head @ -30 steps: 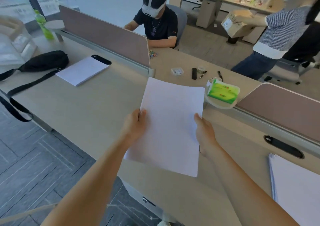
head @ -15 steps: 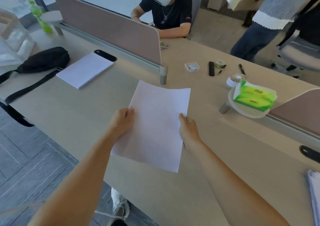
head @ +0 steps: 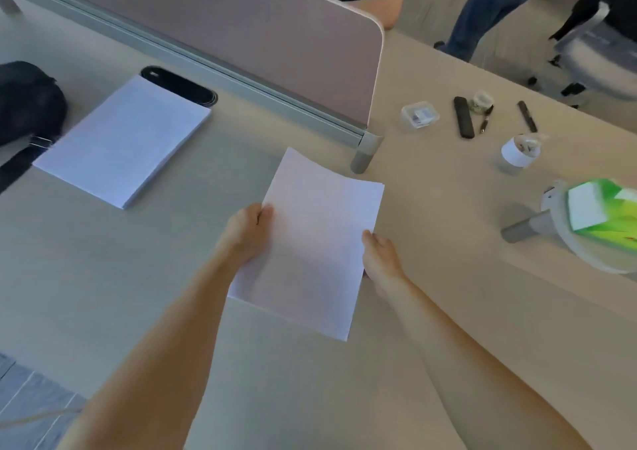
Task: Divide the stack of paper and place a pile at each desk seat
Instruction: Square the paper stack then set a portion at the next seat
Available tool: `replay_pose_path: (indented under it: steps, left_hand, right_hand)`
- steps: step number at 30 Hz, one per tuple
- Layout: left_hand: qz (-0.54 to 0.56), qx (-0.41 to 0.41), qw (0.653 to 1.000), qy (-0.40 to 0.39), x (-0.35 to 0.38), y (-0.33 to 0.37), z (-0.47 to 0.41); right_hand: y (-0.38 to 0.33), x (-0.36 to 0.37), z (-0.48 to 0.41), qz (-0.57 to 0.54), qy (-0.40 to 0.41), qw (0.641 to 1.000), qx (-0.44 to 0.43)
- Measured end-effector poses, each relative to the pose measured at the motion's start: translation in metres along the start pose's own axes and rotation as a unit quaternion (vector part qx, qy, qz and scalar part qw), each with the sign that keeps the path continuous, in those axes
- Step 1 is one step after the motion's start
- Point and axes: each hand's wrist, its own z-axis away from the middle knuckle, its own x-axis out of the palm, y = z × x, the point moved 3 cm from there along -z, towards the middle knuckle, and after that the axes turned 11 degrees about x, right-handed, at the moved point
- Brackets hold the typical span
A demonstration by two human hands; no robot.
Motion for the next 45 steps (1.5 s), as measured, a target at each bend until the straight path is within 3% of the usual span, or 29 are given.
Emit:
replay_pose_path:
  steps: [14, 24, 34, 41, 45]
  left_hand:
    - [-0.056, 0.02, 0.994, -0.096, 0.086, 0.034, -0.049]
    - [-0.126, -0.003, 0.988, -0.09, 0.111, 0.051, -0.049]
    - [-0.136, -0.067, 0.987, -0.058, 0.099, 0.053, -0.025]
    - [0.024, -0.037, 0.999, -0.012, 0.087, 0.069, -0.04]
    - [0.102, -0.074, 0.992, -0.022, 0.087, 0.079, -0.074]
  right_hand:
    - [0.011, -0.036, -0.057, -0.012, 0.114, 0.993, 0.041]
    - [0.024, -0.071, -0.068, 0.131, 0.056, 0.99, 0.022]
    - [0.031, -0.075, -0.054, 0.182, 0.111, 0.977, 0.017]
    - [0.018, -0.078, -0.056, 0.206, 0.109, 0.971, 0.046]
    - [-0.006, -0.094, -0.077, 0.143, 0.136, 0.979, 0.056]
